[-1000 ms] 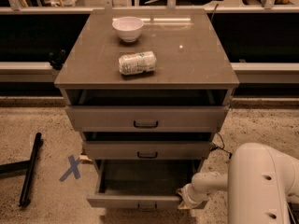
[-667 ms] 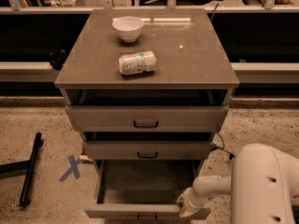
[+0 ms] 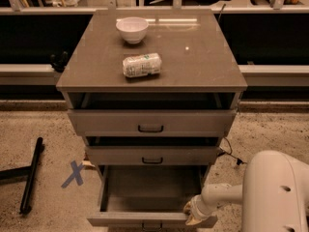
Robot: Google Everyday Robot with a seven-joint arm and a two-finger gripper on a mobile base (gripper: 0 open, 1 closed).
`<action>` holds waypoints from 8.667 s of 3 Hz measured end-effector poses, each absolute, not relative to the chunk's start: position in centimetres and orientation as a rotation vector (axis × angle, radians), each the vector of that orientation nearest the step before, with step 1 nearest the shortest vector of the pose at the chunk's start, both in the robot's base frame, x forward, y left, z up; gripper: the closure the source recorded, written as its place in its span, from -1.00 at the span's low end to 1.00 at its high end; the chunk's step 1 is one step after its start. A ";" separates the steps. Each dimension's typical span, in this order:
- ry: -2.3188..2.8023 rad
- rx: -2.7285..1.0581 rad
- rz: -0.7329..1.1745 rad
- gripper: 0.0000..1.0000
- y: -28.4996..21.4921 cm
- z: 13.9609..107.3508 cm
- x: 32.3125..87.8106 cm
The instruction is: Open bottom drawer
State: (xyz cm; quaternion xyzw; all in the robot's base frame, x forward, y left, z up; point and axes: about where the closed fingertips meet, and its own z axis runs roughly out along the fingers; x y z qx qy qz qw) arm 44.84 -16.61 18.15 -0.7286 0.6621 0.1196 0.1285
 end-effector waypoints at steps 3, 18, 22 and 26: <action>1.913 -2.099 0.324 -0.70 -16.9 19.9 45.3; 1.489 -1.431 -0.397 -1.00 -34.1 71.0 62.9; 1.009 -1.522 -0.402 -1.00 -22.7 83.5 61.8; 0.801 -1.505 -0.529 -1.00 -17.9 93.2 62.7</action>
Offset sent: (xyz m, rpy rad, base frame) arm -0.0014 0.0008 -0.0011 0.0009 0.0027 0.0009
